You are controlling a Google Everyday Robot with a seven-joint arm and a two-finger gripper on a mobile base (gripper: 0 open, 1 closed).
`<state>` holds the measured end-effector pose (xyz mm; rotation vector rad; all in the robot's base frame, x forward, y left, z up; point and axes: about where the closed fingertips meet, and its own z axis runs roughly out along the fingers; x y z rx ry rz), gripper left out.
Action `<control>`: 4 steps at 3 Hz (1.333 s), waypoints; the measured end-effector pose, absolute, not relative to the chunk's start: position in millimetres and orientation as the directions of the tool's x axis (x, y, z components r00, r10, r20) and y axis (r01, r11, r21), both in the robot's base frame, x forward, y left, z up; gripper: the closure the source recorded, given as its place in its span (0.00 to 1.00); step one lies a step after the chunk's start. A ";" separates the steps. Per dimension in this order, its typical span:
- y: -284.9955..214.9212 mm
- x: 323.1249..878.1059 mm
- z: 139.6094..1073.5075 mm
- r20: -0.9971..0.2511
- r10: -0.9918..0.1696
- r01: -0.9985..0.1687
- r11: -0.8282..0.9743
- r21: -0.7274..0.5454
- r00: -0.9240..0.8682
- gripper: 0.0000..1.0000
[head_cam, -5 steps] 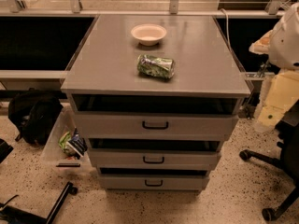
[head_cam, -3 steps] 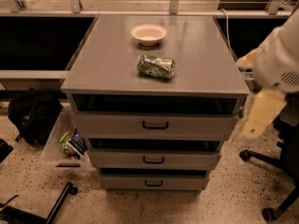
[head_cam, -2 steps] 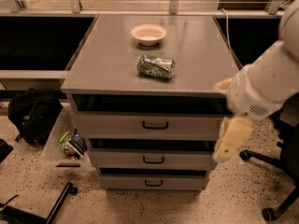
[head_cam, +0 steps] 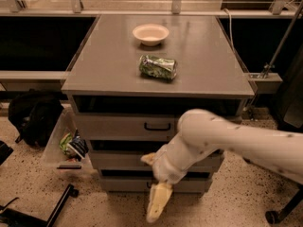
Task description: Open bottom drawer
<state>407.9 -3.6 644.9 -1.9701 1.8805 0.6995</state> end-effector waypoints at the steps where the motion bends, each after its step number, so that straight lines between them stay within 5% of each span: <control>1: 43.7 419.5 556.2 -0.601 -0.799 -0.985 -0.129 0.115 0.034 0.00; 2: 77.5 455.3 497.2 -0.665 -0.746 -0.988 -0.116 0.101 0.020 0.00; 4: 83.0 442.0 463.9 -0.680 -0.733 -0.979 -0.117 0.168 -0.029 0.00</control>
Offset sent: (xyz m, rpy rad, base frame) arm 0.0508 0.1270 -0.3223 0.2949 0.2597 -0.0168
